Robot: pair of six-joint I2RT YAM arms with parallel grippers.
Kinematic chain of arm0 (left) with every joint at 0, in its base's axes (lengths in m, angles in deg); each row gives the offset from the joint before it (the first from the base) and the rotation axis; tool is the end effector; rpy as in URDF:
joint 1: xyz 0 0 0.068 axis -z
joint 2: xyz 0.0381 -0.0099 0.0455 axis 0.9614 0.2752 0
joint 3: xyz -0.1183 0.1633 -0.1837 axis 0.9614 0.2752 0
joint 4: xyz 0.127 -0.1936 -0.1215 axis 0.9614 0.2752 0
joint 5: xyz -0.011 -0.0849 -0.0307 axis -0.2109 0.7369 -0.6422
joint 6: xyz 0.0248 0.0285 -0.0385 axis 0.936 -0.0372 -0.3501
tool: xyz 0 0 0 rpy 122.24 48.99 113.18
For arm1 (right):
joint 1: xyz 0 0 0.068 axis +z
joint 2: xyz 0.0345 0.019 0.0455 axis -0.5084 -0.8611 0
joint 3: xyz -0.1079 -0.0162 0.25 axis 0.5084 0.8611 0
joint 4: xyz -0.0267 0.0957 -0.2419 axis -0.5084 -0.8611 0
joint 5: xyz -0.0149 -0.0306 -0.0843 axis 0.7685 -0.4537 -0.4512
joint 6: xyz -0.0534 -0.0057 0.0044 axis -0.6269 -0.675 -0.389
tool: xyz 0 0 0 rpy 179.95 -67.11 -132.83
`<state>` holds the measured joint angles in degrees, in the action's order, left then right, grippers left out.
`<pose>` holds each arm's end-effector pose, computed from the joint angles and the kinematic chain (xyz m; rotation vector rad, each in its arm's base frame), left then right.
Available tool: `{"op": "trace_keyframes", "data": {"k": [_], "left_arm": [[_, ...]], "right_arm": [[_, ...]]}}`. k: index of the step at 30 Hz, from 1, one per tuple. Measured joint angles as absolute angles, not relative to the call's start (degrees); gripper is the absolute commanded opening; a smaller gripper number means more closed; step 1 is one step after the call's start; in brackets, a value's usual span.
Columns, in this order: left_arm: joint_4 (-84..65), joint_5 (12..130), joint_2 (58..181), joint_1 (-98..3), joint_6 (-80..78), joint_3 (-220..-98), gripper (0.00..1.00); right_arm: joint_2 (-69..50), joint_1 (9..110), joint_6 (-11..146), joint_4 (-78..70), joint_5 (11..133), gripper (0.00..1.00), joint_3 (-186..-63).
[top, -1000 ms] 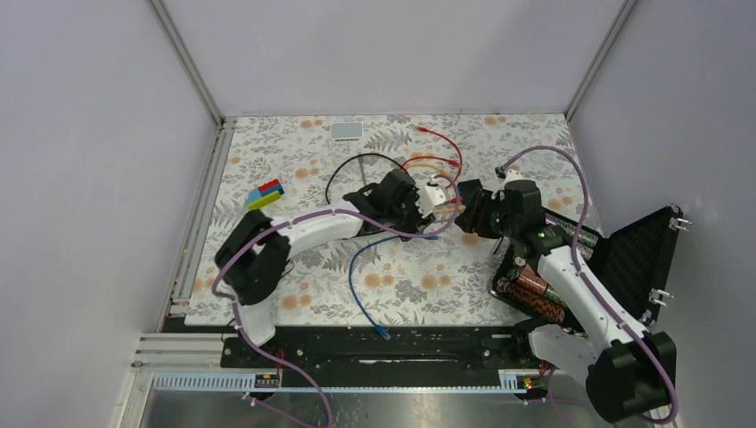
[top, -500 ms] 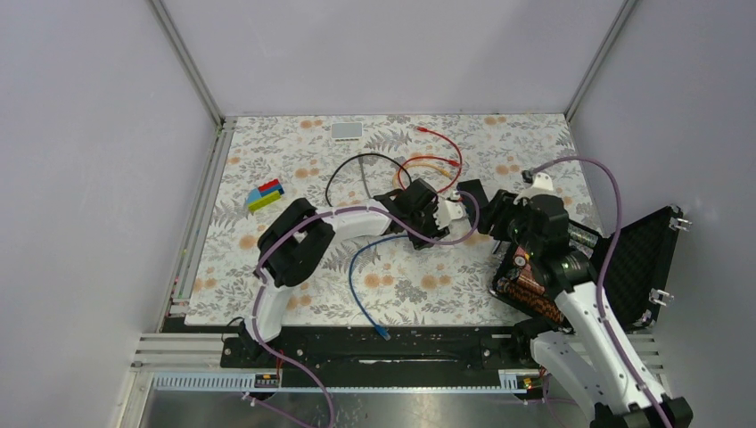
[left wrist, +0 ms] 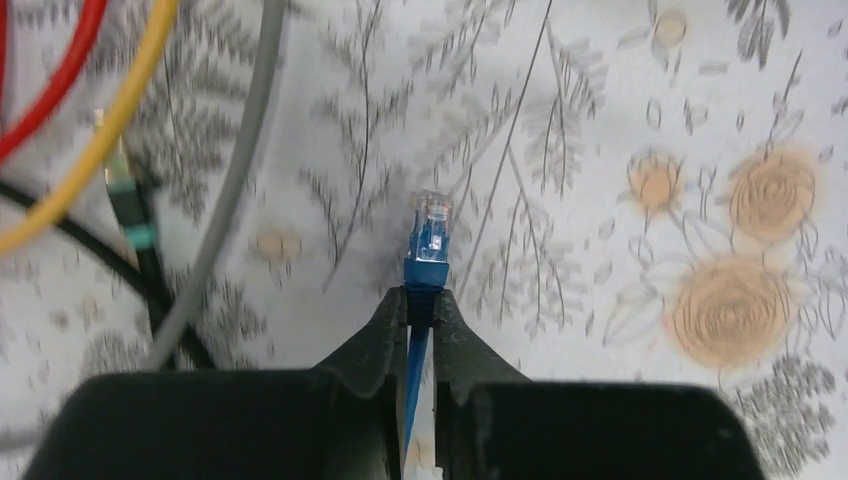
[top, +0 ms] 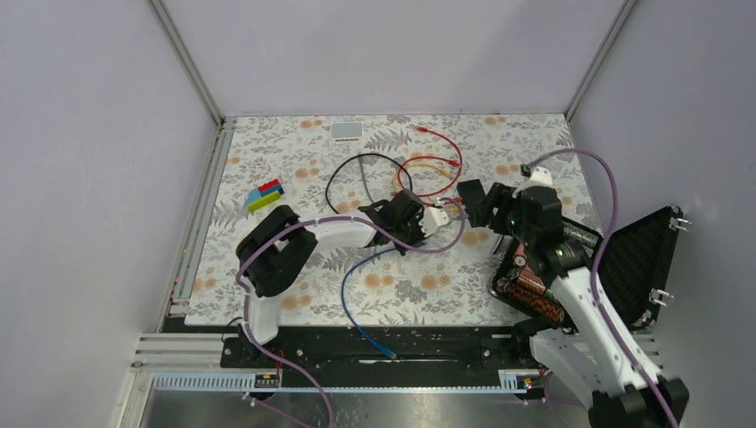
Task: Insert the plug into the switch port
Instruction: Pick up the connector from the center of the board, then move the switch port to the center of the board.
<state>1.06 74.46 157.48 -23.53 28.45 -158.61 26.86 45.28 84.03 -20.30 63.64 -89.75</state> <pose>0.2605 -0.3273 0.1553 1.4735 1.9980 -0.4950 0.1767 0.0461 0.3042 0.1527 1.9473 0.4334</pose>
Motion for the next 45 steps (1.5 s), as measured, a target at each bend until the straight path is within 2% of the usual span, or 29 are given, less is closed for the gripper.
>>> {"op": "trace_keyframes", "data": {"k": [4,9,18,23,26,32,45], "left_arm": [[2.83,72.91,150.88,-25.23,23.24,-153.10,0.00],[4.56,73.68,141.42,-31.96,16.29,-150.72,0.00],[10.20,74.07,136.50,-35.66,9.08,-154.78,0.00],[9.21,76.63,136.43,-36.36,7.14,-154.76,0.00],[8.27,77.41,136.45,-36.51,7.14,-154.59,0.00],[4.34,78.44,136.45,-35.66,7.53,-151.98,0.00],[-1.61,76.08,136.54,-25.06,9.10,-145.84,0.00]], "right_arm": [[14.21,43.25,81.12,-20.43,65.17,0.88,-94.60],[-5.09,39.73,74.30,-23.10,67.29,0.91,-108.20],[-35.76,35.40,64.42,-34.55,68.93,0.85,-136.04],[-47.14,34.37,61.32,-42.47,72.28,0.81,-146.10],[-51.69,34.13,59.81,-46.99,74.27,0.79,-150.34],[-56.46,34.13,58.58,-53.11,78.44,0.69,-154.90],[-50.84,37.94,61.64,-52.00,83.64,0.64,-142.34]]}}
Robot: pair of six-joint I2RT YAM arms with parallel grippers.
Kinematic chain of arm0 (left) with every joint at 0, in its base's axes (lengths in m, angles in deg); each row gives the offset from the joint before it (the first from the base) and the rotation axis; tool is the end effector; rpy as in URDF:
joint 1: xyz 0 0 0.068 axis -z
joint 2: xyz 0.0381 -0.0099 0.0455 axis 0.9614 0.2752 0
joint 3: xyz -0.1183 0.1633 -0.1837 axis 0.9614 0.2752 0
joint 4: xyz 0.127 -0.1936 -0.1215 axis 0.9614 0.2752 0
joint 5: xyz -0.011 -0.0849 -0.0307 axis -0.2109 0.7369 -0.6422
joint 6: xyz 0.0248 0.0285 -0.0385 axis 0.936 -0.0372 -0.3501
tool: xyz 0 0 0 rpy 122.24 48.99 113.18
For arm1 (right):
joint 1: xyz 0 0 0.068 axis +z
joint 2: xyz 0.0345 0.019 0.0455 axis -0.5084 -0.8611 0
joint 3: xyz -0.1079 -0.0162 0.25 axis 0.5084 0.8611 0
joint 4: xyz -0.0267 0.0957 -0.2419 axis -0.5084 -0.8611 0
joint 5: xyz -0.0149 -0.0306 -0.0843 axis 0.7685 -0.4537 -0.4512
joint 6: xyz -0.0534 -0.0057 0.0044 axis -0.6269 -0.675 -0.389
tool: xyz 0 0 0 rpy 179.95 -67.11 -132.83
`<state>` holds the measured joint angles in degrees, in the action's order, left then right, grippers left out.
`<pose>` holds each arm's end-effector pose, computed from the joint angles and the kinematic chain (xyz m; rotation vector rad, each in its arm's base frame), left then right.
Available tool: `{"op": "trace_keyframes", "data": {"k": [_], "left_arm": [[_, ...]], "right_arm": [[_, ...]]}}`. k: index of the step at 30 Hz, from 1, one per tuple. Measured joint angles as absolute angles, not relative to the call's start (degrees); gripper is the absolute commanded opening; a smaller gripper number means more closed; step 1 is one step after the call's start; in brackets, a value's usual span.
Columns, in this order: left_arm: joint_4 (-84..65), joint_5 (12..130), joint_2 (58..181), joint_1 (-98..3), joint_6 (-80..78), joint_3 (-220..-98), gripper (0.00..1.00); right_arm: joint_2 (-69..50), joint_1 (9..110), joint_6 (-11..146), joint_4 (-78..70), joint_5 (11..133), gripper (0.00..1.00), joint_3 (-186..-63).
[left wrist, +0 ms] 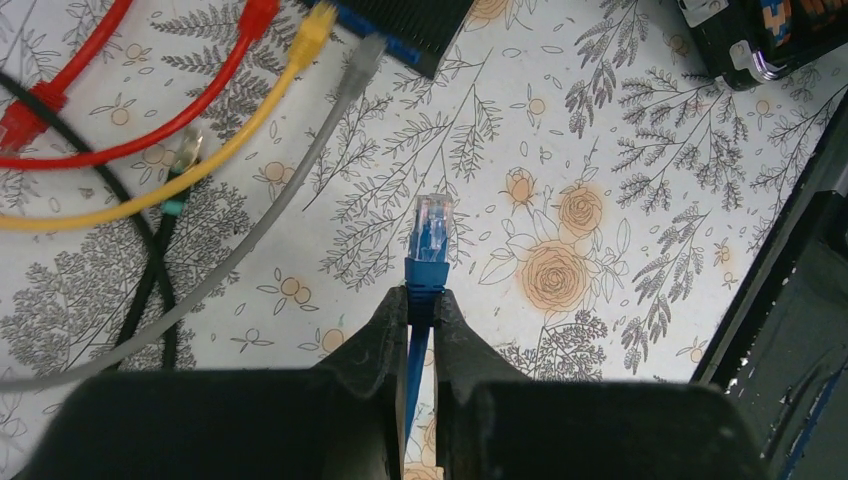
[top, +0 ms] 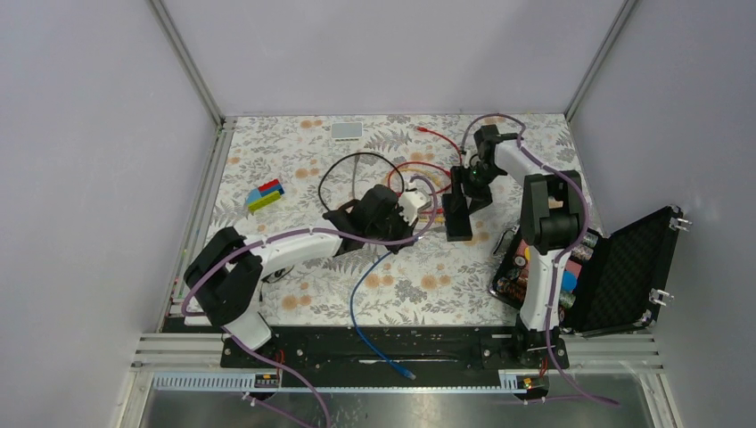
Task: Insert the plug into the switch port
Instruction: Move the switch port to the center of the board.
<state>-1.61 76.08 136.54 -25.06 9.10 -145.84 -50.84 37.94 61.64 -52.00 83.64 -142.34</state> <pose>0.2258 -0.2719 0.2245 1.0608 2.0815 -0.7163 0.4227 0.0667 0.1668 -0.2182 2.8942 0.5203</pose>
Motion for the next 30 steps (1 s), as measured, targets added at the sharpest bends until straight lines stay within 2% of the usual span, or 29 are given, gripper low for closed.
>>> {"op": "trace_keyframes", "data": {"k": [11,12,14,16,18,30], "left_arm": [[-4.86,74.90,142.01,-23.79,11.07,-143.31,0.00],[-4.89,74.68,142.16,-23.62,11.33,-142.98,0.00],[-5.06,74.31,142.49,-23.42,11.55,-142.43,0.00],[-5.04,73.87,142.71,-23.35,11.46,-142.21,0.00],[-5.21,72.87,142.73,-23.29,11.05,-141.97,0.00],[-8.23,68.93,139.73,-23.72,5.74,-137.73,0.00]], "right_arm": [[-48.96,44.71,58.30,-51.08,82.62,0.63,-138.73],[-48.74,45.08,57.93,-51.06,82.18,0.66,-138.51],[-48.65,45.70,58.43,-50.99,81.17,0.79,-138.49],[-48.54,45.96,61.01,-50.71,79.73,0.86,-138.49],[-47.78,45.98,64.49,-48.72,78.42,0.88,-137.64],[-44.78,46.02,78.10,-41.42,73.63,0.78,-137.44]]}}
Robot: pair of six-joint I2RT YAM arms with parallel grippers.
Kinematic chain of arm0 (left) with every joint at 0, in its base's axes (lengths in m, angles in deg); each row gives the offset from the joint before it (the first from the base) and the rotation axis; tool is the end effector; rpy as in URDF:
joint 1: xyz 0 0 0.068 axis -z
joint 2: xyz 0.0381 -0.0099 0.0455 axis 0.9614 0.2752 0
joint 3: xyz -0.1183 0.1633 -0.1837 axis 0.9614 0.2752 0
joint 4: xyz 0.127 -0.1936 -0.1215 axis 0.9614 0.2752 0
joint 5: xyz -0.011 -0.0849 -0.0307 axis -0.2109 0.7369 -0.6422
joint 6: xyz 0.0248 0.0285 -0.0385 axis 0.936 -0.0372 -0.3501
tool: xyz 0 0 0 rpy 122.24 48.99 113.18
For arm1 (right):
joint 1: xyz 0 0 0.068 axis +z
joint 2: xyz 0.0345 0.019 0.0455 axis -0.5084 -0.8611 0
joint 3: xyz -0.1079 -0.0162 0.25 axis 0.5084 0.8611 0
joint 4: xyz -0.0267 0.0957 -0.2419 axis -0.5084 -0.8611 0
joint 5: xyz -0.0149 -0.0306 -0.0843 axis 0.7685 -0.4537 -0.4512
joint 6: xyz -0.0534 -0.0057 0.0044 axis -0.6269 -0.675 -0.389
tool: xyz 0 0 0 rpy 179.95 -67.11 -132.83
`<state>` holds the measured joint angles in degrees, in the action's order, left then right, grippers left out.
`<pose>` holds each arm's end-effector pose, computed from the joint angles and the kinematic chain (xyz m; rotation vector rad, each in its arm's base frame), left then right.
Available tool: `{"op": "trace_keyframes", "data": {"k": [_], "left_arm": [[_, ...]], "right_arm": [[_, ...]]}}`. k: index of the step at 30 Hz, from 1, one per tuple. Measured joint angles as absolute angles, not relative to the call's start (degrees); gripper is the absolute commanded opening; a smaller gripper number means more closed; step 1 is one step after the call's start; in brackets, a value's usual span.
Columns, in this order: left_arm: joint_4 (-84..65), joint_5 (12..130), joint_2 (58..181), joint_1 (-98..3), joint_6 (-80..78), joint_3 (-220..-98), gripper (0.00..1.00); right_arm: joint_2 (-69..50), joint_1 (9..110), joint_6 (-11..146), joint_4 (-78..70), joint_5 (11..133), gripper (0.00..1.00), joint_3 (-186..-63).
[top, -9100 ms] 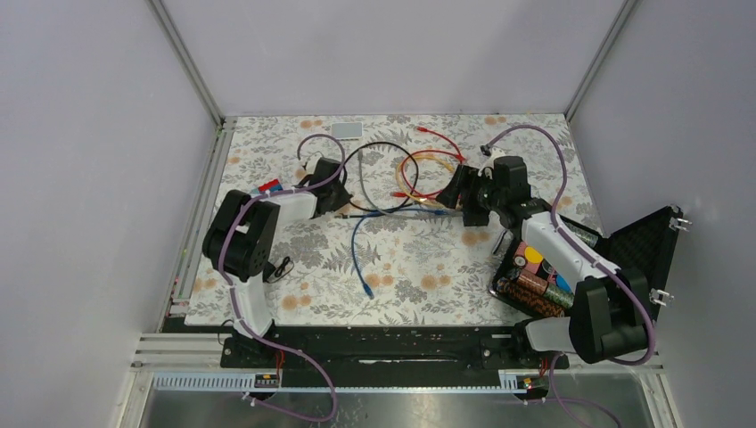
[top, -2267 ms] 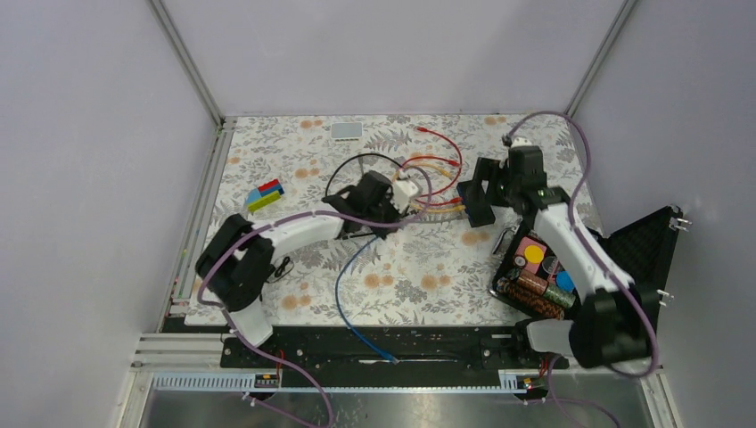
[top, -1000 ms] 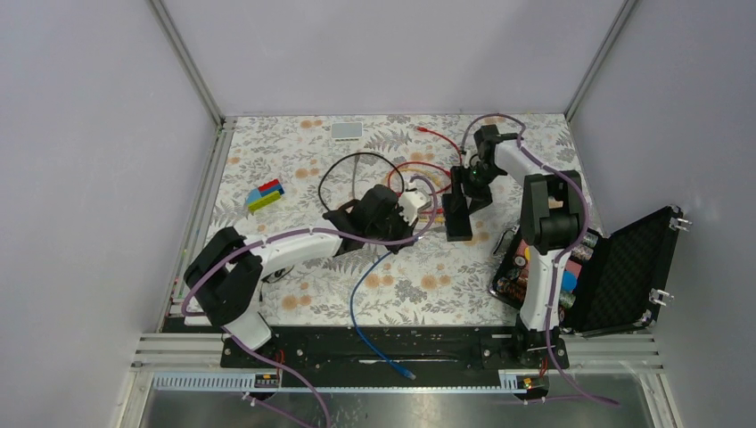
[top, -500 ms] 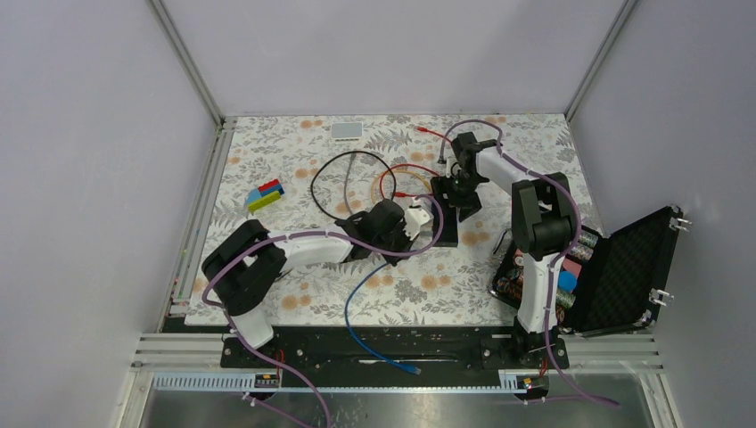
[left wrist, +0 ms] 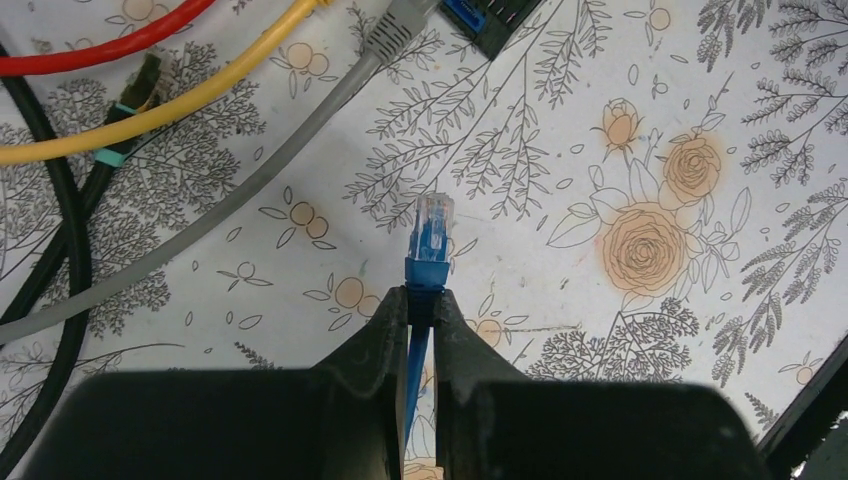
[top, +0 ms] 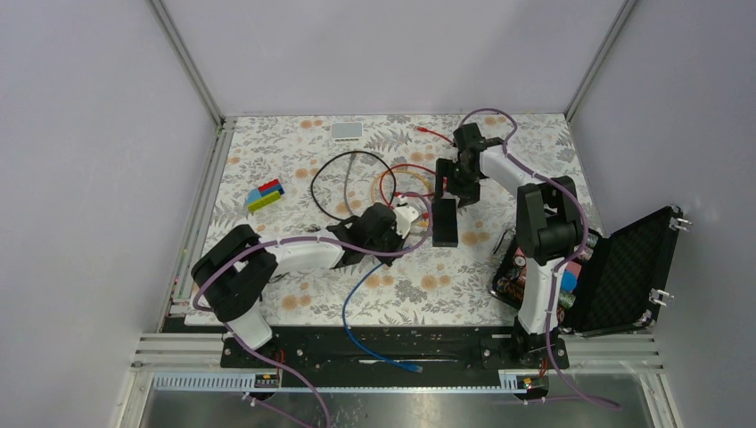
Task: Insert the plug into the switch port
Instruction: Move the switch port to the center of the board.
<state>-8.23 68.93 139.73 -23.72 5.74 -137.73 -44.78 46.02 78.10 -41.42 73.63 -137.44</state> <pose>0.2152 -0.2653 0.1713 0.9851 2.1985 -0.5877 0.4092 0.1193 0.1909 -0.0027 2.7539 0.3874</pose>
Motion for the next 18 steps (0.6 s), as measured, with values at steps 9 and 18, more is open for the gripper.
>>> {"op": "trace_keyframes", "data": {"k": [9,18], "left_arm": [[-9.78,67.47,138.86,-24.56,4.80,-135.99,0.00],[-10.98,67.14,136.69,-24.60,6.76,-132.97,0.00]], "right_arm": [[-48.52,47.84,78.34,-42.01,72.69,0.67,-139.32],[-48.54,50.00,73.99,-41.85,73.48,0.63,-139.39]]}}
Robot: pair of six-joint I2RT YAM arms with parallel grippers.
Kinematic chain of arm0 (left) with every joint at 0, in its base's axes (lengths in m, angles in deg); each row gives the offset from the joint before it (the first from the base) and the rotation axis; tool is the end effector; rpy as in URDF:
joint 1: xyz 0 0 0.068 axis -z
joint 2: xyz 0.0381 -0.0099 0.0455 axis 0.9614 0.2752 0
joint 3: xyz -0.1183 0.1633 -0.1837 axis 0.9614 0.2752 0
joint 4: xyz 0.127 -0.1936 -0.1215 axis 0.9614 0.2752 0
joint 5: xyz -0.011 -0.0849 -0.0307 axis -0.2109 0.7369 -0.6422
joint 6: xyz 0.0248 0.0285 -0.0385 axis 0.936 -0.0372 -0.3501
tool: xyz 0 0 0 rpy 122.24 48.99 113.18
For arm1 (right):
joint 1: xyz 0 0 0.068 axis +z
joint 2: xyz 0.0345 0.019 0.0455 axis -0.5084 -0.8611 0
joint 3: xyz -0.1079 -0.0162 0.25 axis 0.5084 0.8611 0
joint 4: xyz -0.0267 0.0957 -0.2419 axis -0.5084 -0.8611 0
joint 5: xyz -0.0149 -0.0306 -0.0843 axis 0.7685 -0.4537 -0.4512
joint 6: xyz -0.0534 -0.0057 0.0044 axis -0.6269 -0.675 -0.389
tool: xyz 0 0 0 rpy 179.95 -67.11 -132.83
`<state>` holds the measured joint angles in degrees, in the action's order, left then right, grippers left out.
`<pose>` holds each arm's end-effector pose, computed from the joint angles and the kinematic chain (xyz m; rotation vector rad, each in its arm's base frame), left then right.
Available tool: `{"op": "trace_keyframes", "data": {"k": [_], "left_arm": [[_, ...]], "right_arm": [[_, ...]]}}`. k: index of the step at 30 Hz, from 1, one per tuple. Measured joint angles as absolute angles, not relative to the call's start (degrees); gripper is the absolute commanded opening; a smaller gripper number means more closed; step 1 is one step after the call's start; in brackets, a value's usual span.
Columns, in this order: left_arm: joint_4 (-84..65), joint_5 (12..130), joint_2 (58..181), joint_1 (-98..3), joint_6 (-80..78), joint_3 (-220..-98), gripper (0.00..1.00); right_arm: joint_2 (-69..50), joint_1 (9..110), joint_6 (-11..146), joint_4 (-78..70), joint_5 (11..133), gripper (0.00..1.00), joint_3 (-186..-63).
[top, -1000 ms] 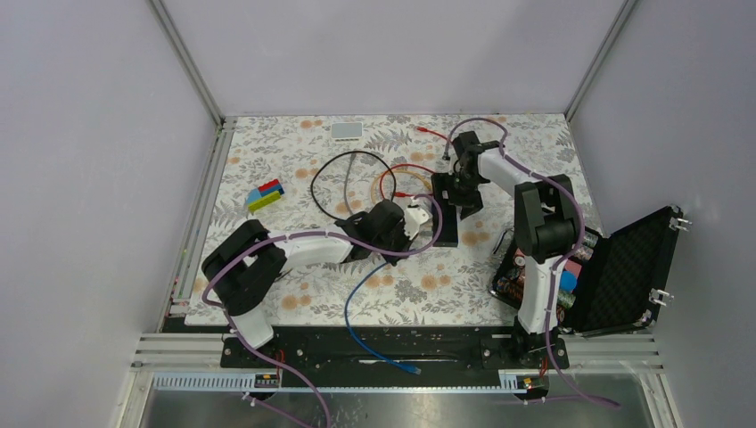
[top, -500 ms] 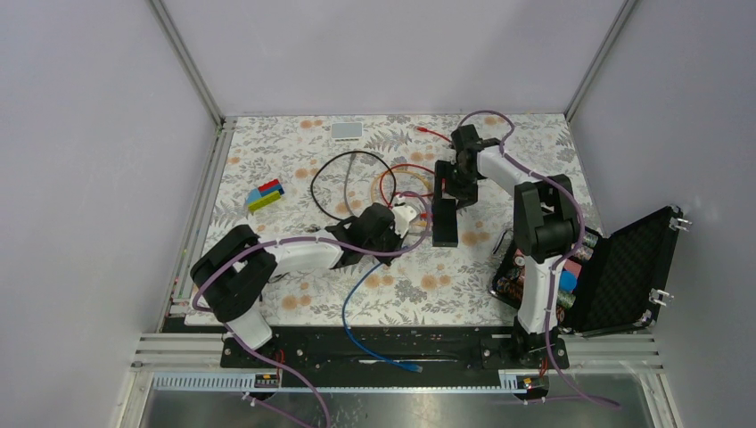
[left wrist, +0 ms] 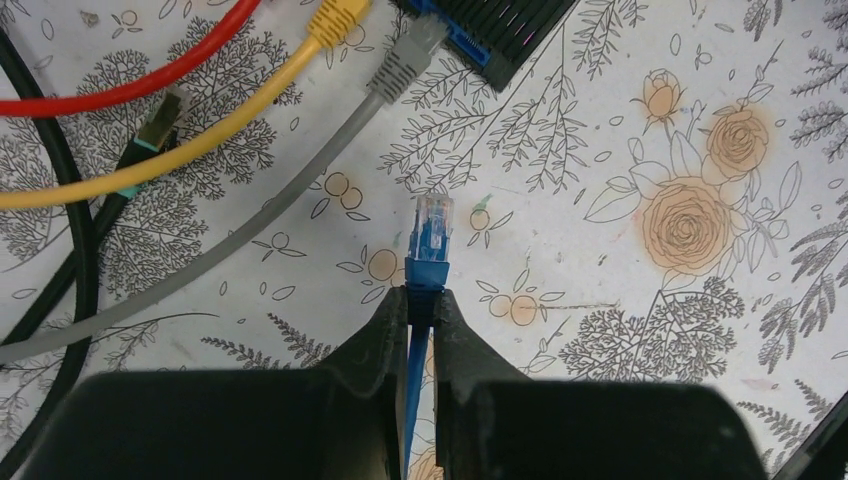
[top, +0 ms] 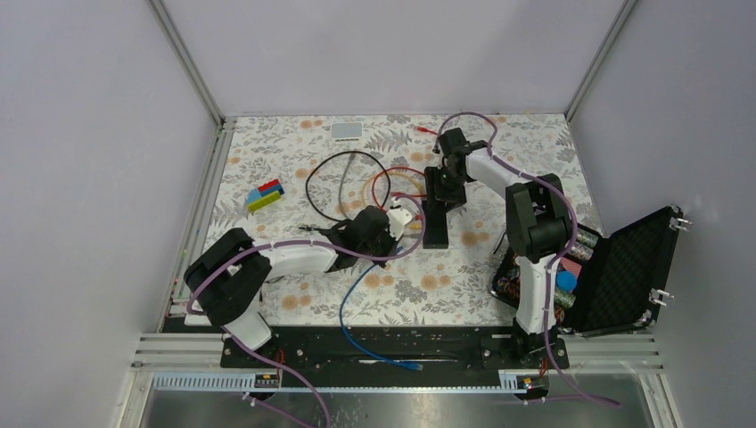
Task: Insert the plug into the switch port
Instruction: Move the switch port to the center of the board.
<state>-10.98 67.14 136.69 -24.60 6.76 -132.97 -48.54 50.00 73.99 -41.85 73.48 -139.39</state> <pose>0.2094 -0.2487 0.1672 0.9624 2.1773 -0.5447 0.4088 0.1504 0.1734 -0.1943 2.7858 0.3726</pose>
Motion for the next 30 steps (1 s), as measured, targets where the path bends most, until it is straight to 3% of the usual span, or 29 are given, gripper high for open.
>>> {"op": "trace_keyframes", "data": {"k": [24,30], "left_arm": [[-8.91,73.37,142.51,-24.60,27.97,-138.70,0.00],[-7.84,74.64,144.08,-24.62,29.01,-140.47,0.00]], "right_arm": [[-50.53,52.73,52.88,-46.71,83.67,0.64,-142.31],[-50.82,52.95,53.60,-48.72,83.10,0.74,-145.11]]}}
